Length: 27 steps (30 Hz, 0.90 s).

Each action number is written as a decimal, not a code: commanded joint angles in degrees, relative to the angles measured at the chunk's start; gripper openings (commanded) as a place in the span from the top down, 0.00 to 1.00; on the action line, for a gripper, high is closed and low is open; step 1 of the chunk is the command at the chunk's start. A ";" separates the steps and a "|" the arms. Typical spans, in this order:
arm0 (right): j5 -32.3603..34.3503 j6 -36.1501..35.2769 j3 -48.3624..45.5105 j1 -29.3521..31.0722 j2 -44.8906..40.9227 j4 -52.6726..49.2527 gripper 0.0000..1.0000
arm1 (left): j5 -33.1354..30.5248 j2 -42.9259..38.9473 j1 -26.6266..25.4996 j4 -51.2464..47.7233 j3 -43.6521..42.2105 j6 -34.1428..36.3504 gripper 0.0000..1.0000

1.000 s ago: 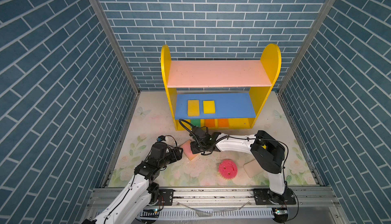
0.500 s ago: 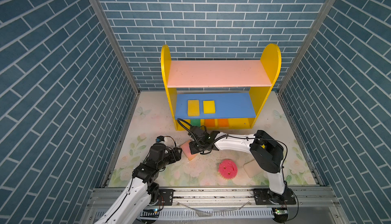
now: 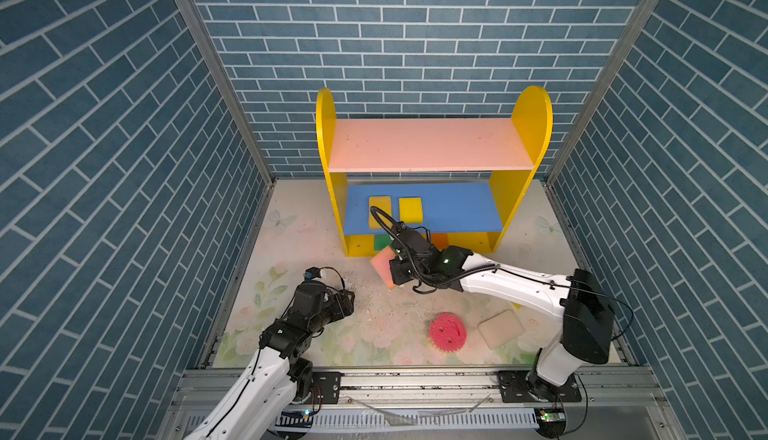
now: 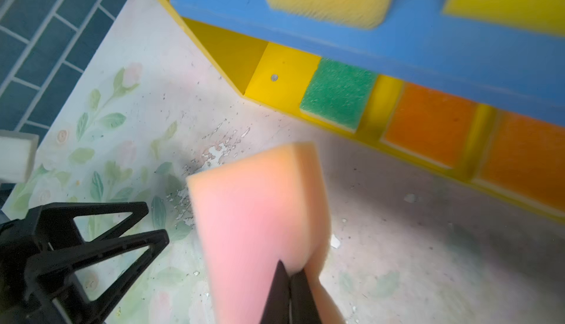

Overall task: Place and organize the cleaning sponges onto the shelf
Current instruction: 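Grasp the pink sponge with the right gripper and lift it, then carry the pink sponge up onto the blue shelf beside the yellow sponges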

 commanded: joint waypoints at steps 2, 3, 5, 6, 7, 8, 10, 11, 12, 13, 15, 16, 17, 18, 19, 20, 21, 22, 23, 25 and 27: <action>5.79 -1.84 -5.06 -3.05 -6.06 -2.65 1.00 | -1.51 -0.29 0.28 -1.56 1.63 -0.02 0.18; 6.33 -1.82 -5.83 -3.68 -7.72 -2.70 1.00 | -1.51 -0.20 0.29 -1.50 1.61 -0.19 0.18; 7.39 -1.90 -7.56 -4.87 -10.75 -2.71 1.00 | -1.43 -0.29 0.31 -1.30 1.30 -0.95 0.18; 8.15 -2.13 -8.37 -5.46 -12.37 -2.64 1.00 | -1.39 -0.36 0.34 -1.15 1.09 -1.37 0.18; 8.64 -2.33 -9.17 -6.12 -13.64 -2.66 1.00 | -1.17 -0.46 0.37 -0.91 0.73 -1.75 0.18; 9.33 -2.52 -9.82 -7.00 -14.90 -2.71 1.00 | -1.03 -0.62 0.30 -0.75 0.36 -2.08 0.18; 10.81 -2.48 -10.87 -8.67 -17.04 -3.16 1.00 | -0.77 -0.95 0.30 -0.73 0.12 -2.34 0.18; 11.42 -2.20 -11.47 -9.79 -18.00 -3.15 1.00 | -0.77 -1.08 0.32 -0.96 0.09 -2.29 0.18; 11.90 -1.76 -12.02 -11.05 -18.90 -3.05 1.00 | -0.89 -1.17 0.36 -1.15 0.08 -2.23 0.18; 12.29 -1.12 -12.46 -12.41 -19.60 -2.82 1.00 | -1.03 -1.21 0.36 -1.36 0.27 -2.08 0.18; 12.46 0.11 -12.89 -14.79 -20.27 -2.35 1.00 | -1.12 -1.13 0.31 -1.53 0.51 -1.80 0.18; 12.12 0.44 -12.89 -16.13 -20.39 -1.76 1.00 | -1.17 -0.96 0.32 -1.48 0.59 -1.69 0.18; 11.67 0.63 -12.80 -17.21 -20.24 -1.16 1.00 | -1.08 -0.83 0.30 -1.46 0.69 -1.69 0.18; 11.16 0.80 -12.45 -18.35 -19.81 -0.49 1.00 | -1.05 -0.61 0.36 -1.31 0.83 -1.66 0.18; 10.77 0.82 -11.76 -19.27 -19.09 0.13 1.00 | -0.90 -0.40 0.36 -1.20 0.69 -1.78 0.18; 10.36 0.88 -10.98 -19.94 -18.26 0.62 1.00 | -0.75 -0.30 0.30 -0.98 0.60 -1.80 0.18; 10.13 1.13 -9.96 -20.62 -17.03 1.02 1.00 | -0.64 -0.21 0.31 -0.72 0.49 -1.93 0.18; 9.98 1.50 -8.77 -21.20 -15.68 1.42 1.00 | -0.64 -0.12 0.33 -0.58 0.32 -2.12 0.18; 9.51 1.52 -7.93 -21.61 -14.51 2.15 1.00 | -0.55 -0.12 0.36 -0.49 0.24 -2.23 0.18; 8.37 1.52 -6.07 -22.42 -11.69 3.62 1.00 | -0.38 -0.11 0.36 -0.57 0.22 -2.24 0.18; 7.75 1.59 -4.28 -22.99 -9.35 4.47 1.00 | -0.20 -0.35 0.34 -0.97 0.37 -2.26 0.18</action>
